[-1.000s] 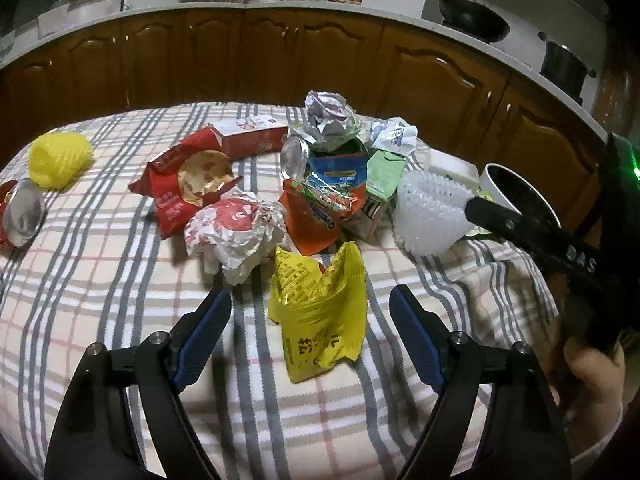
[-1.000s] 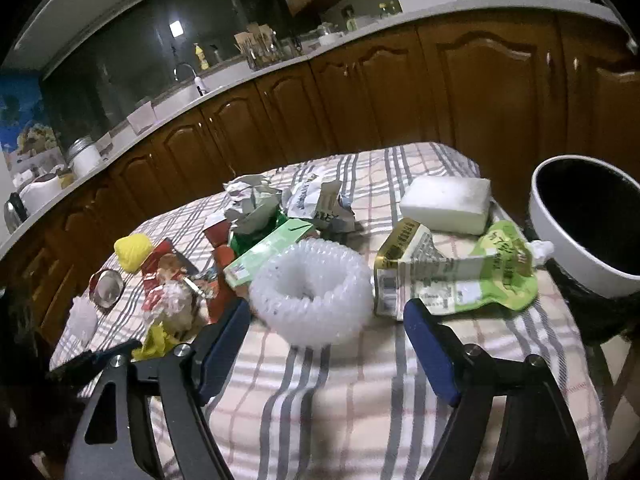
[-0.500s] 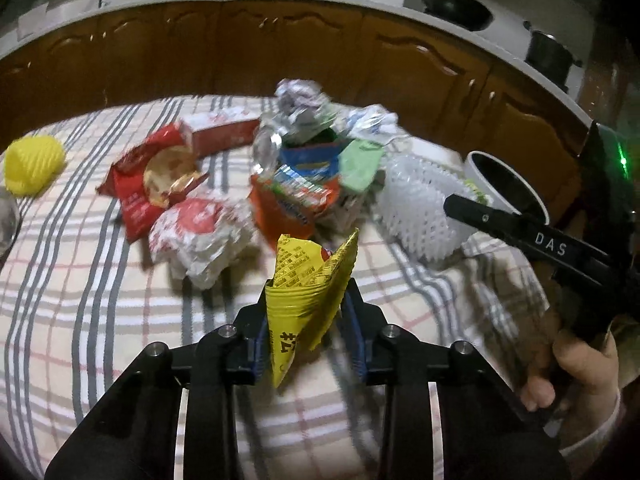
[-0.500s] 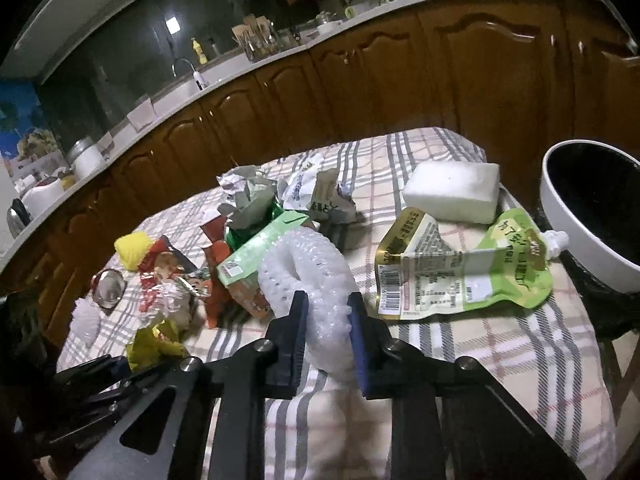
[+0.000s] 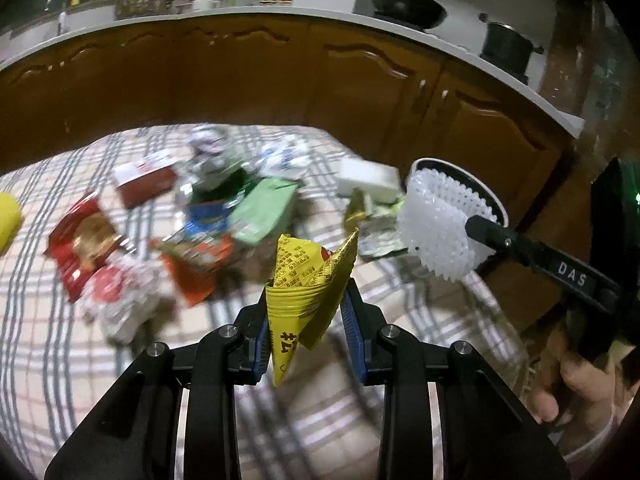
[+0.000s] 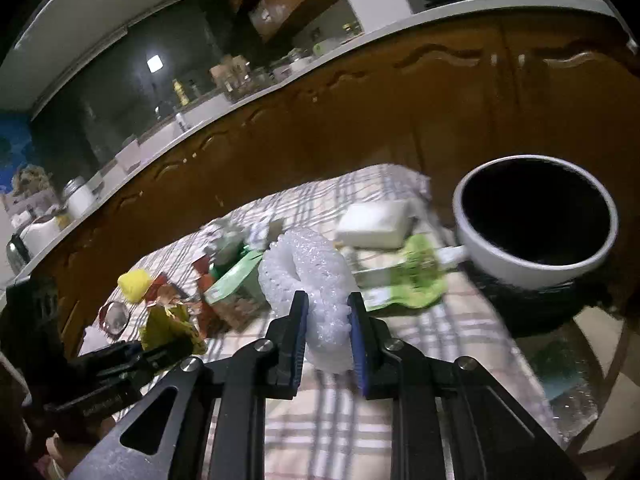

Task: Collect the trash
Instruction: 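Carry both items over the white bowl and release them inside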

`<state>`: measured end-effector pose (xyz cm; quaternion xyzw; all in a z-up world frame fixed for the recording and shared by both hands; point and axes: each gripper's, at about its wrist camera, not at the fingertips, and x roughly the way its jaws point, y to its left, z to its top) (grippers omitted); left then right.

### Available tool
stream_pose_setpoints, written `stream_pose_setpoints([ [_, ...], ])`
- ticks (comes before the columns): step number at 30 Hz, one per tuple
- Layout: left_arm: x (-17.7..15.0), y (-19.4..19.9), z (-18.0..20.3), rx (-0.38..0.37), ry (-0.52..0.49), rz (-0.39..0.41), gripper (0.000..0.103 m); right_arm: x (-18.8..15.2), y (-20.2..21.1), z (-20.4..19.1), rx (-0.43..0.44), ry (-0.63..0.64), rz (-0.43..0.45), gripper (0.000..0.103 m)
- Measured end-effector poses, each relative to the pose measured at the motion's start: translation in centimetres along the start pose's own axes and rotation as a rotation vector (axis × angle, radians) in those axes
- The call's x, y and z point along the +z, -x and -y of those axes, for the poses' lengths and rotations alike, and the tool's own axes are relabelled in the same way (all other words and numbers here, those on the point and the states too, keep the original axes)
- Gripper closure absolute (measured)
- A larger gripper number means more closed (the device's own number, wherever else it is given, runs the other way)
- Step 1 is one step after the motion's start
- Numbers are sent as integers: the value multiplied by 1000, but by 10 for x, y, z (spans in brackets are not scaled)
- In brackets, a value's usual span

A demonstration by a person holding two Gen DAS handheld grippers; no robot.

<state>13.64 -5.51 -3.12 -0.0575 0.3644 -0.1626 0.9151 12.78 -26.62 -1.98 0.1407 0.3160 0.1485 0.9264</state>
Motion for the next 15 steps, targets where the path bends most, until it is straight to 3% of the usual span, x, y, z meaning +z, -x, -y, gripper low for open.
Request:
stream_pose_setpoints([
  [15, 50, -35, 72, -96, -120, 4, 74, 19, 39, 75, -141, -98, 85, 83],
])
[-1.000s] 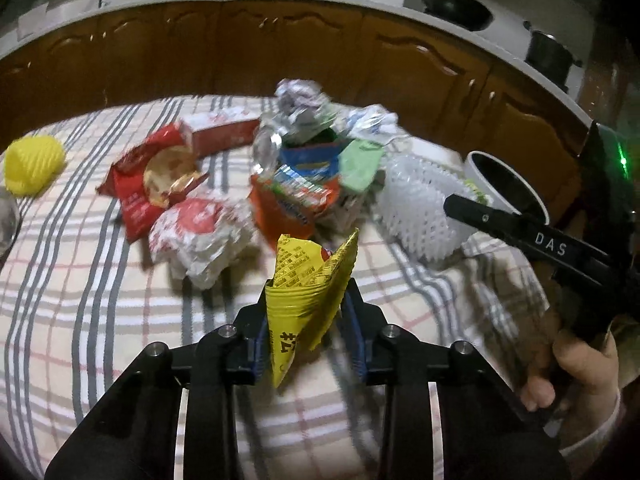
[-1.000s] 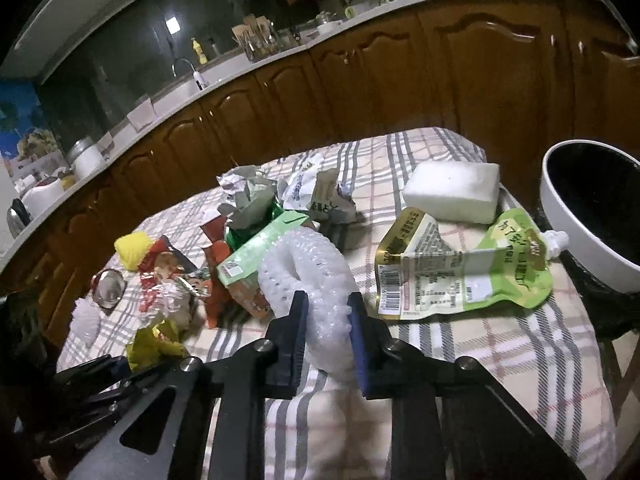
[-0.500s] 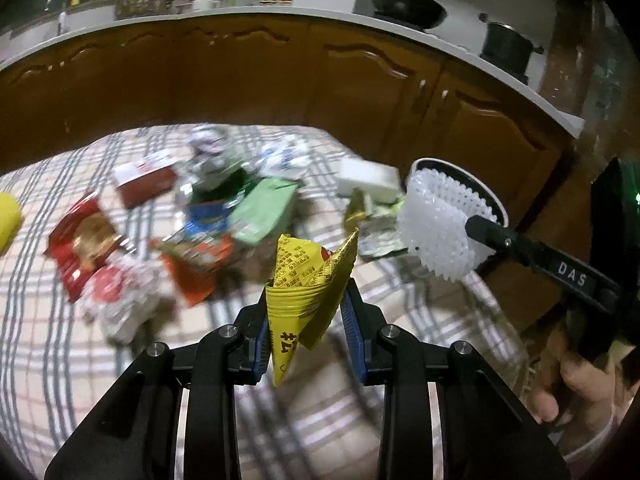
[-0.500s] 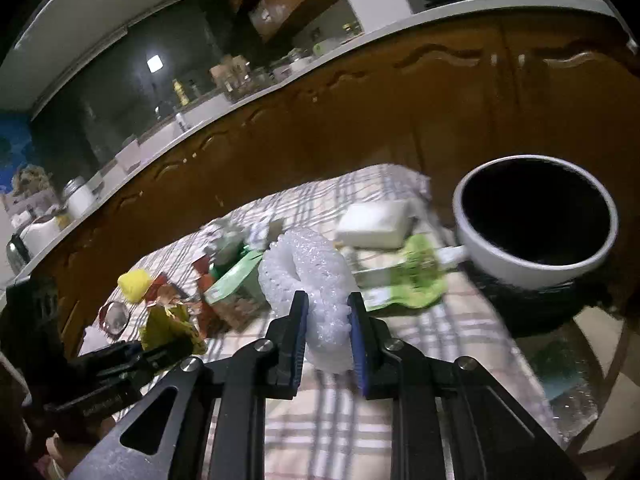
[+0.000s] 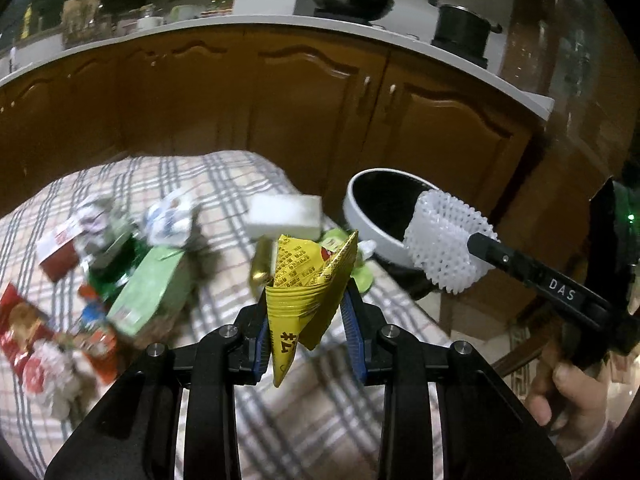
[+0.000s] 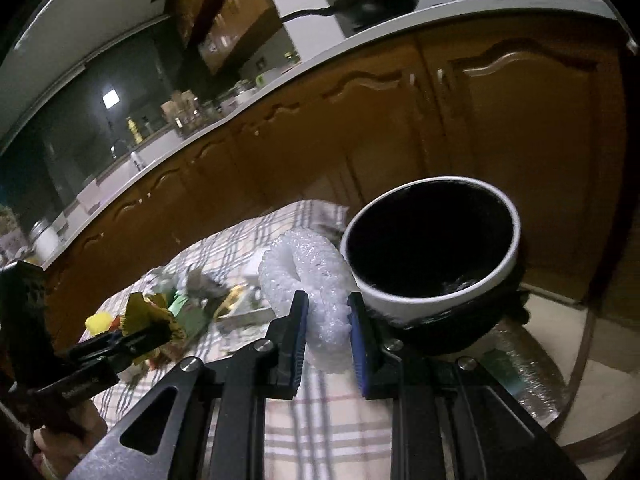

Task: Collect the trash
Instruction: 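Carry both items over the white bowl and release them inside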

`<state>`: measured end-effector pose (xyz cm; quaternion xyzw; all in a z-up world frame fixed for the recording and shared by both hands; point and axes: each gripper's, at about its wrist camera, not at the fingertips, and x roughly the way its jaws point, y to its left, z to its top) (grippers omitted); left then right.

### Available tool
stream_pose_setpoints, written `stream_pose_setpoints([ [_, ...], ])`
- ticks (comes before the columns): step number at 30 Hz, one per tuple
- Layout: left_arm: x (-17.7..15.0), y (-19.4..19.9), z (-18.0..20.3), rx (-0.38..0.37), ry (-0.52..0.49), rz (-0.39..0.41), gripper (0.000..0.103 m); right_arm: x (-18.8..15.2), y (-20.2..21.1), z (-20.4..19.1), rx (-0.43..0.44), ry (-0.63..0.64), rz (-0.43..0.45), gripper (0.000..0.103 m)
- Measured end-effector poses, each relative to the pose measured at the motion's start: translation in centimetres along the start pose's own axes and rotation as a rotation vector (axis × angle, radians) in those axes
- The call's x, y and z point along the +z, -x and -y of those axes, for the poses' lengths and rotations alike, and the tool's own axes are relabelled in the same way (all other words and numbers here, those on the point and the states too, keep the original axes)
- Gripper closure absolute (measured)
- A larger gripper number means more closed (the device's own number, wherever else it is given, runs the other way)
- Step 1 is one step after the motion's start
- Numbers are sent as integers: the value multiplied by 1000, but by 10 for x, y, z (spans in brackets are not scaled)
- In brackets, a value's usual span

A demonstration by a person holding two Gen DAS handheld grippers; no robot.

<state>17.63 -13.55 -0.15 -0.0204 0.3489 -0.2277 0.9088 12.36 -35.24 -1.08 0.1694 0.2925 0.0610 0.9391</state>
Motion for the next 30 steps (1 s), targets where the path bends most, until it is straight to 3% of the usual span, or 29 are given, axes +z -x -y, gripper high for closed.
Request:
stream_pose_setpoints([
  [20, 64, -87, 68, -131, -74, -81, 74, 50, -16, 58, -134, -24, 44, 82],
  [30, 82, -146, 89, -146, -80, -148, 73, 61, -43, 81, -157, -38, -3, 82],
])
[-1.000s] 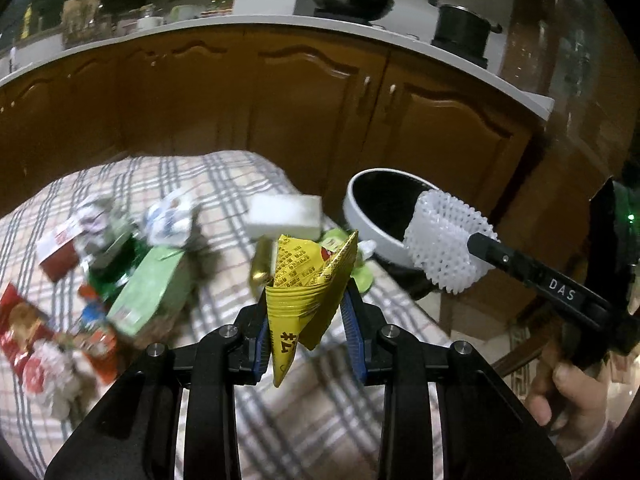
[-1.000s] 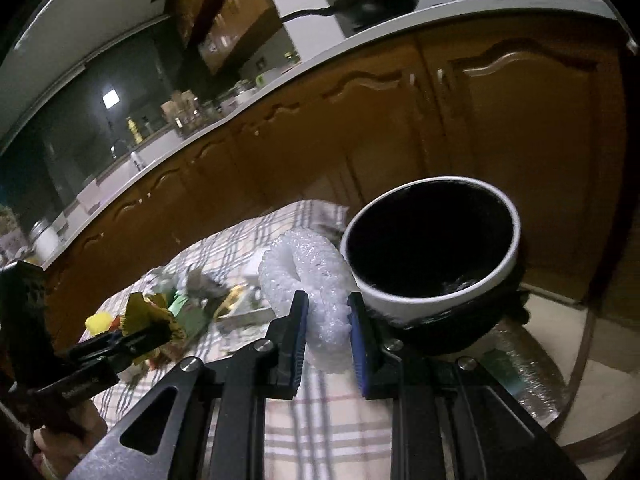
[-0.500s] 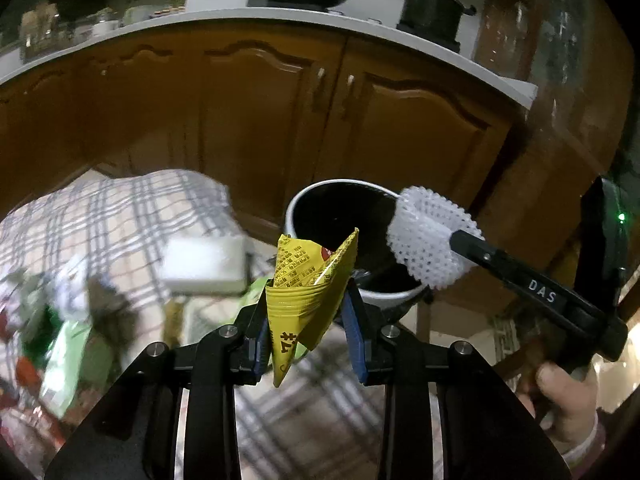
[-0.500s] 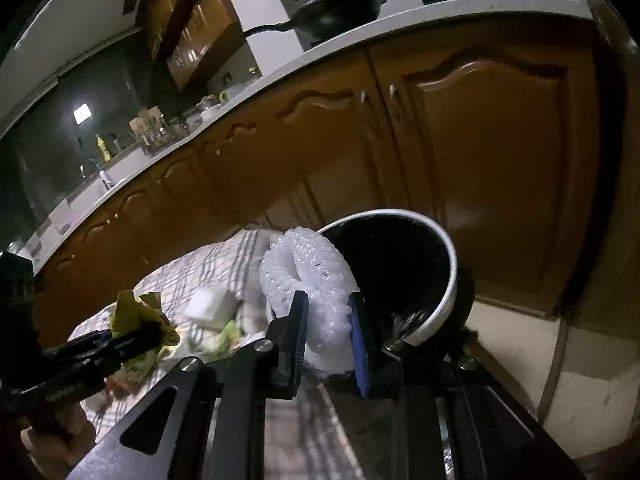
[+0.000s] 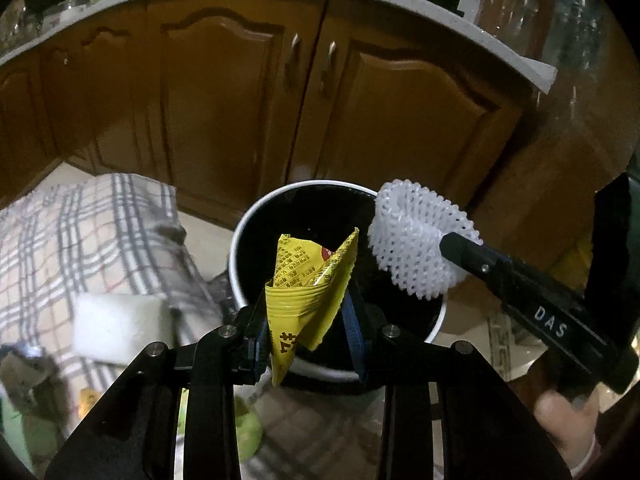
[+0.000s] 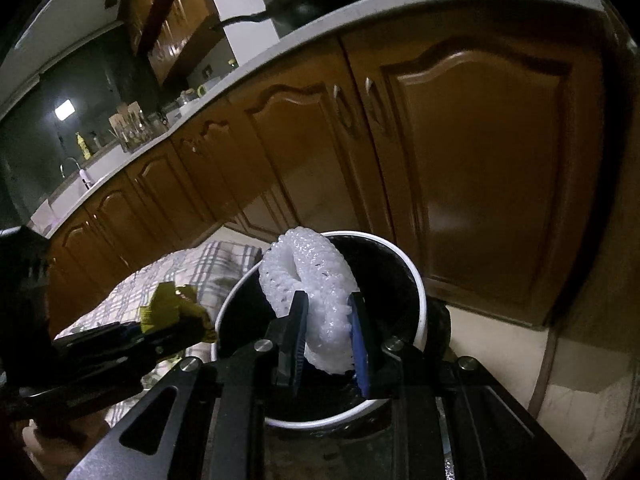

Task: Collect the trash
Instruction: 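Carry both items over the white bowl and release them inside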

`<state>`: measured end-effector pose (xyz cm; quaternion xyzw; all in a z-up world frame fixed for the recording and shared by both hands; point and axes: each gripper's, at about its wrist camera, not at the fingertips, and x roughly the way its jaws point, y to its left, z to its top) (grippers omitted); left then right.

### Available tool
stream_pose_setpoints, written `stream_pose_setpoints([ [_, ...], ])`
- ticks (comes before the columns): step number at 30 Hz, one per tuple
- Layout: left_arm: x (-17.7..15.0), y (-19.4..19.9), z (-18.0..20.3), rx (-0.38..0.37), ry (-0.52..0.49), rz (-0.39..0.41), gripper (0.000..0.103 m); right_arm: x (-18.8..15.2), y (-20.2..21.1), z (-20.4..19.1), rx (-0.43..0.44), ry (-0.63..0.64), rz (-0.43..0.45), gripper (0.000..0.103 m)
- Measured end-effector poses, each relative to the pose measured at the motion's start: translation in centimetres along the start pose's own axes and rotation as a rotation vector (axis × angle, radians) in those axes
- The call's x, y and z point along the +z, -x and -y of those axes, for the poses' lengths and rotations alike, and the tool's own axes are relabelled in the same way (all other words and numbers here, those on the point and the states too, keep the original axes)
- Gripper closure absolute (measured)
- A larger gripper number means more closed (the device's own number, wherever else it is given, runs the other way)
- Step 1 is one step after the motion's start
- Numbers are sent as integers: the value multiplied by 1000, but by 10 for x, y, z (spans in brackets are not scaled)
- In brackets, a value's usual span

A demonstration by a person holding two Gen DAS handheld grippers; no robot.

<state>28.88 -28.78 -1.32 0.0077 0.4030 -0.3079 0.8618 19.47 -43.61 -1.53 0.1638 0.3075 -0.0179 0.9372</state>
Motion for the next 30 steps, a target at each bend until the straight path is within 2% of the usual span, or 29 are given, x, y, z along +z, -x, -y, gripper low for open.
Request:
stream_pose_setpoints([
  [8, 2, -23, 4, -1, -1, -44, 68, 2, -14, 10, -6, -14, -32, 78],
  [10, 3, -24, 4, 2, -3, -48, 60, 4, -17, 11, -4, -17, -40, 74],
  [11, 3, -24, 4, 2, -1, -48, 52, 5, -19, 13, -3, -21, -45, 65],
  [12, 3, -23, 4, 3, -1, -45, 46, 6, -20, 15, 2, -26, -50, 59],
  [13, 4, -22, 4, 4, 0, -43, 44, 6, -20, 16, 13, -34, -53, 52],
  [15, 4, -21, 3, 4, 2, -38, 31, 7, -20, 17, 20, -39, -53, 47],
  [21, 1, -5, -4, -2, 25, -11, 31, 6, -11, 16, 30, -43, -36, 40],
  [26, -14, 21, -14, 10, 43, 20, 30, 2, 4, 7, 49, -52, -11, 30],
  [30, -30, 43, -27, 24, 65, 39, 30, -6, 15, -8, 76, -41, -1, 26],
])
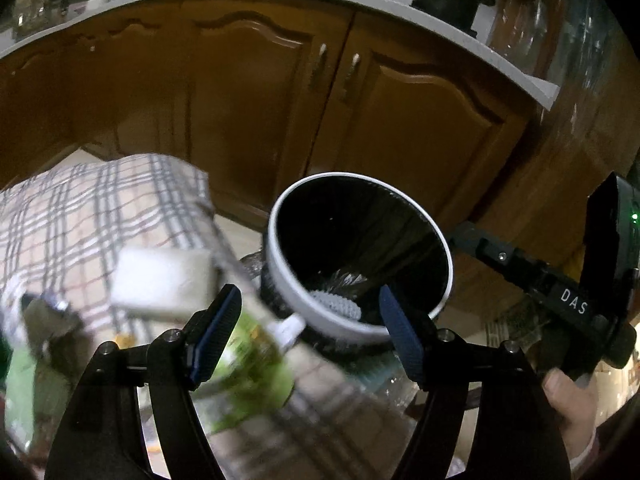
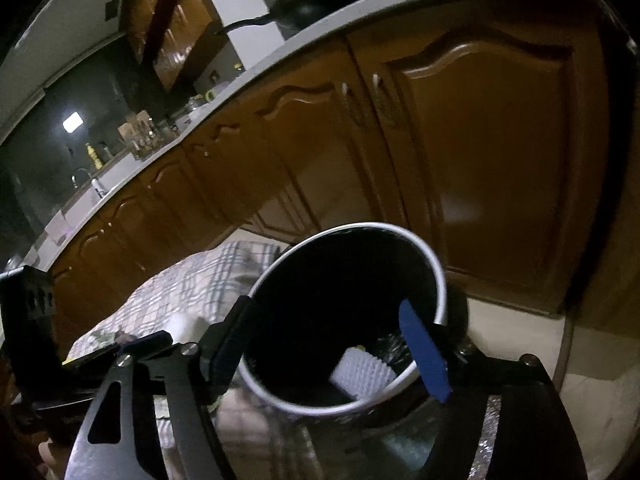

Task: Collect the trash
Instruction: 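Carry both items over the white bowl and release them inside, then grasp the green juice carton with the left tool while the right tool grasps the green pouch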

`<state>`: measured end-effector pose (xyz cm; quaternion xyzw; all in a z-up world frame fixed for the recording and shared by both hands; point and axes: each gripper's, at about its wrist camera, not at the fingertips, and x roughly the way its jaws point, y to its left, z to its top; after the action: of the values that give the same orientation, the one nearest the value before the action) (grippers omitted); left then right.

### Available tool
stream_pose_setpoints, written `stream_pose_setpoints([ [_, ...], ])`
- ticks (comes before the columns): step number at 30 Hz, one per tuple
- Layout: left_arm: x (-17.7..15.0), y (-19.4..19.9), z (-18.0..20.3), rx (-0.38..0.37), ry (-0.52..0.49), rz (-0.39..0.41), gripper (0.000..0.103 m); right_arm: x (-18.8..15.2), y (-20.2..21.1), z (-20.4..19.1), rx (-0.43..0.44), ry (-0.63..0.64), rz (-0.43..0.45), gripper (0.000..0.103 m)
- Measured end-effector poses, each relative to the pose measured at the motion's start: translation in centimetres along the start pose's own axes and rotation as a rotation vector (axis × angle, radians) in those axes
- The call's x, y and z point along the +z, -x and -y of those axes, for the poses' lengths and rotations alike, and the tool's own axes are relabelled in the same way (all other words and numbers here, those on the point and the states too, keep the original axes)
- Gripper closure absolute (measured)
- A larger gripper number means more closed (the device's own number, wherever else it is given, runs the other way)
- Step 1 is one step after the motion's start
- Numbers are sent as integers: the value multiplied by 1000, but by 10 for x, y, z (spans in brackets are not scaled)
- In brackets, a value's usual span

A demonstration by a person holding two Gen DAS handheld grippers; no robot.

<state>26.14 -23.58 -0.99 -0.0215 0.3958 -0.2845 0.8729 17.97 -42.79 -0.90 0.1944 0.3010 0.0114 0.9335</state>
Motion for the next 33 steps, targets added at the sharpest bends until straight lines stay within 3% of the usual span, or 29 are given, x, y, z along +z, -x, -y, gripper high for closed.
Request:
stream_pose_setpoints([
  [23, -79, 100, -86, 141, 122, 64, 30, -63, -4, -83, 146, 62, -109, 24],
  [33, -87, 121, -122, 219, 124, 61, 30, -65, -33, -127, 211, 325, -196, 25],
])
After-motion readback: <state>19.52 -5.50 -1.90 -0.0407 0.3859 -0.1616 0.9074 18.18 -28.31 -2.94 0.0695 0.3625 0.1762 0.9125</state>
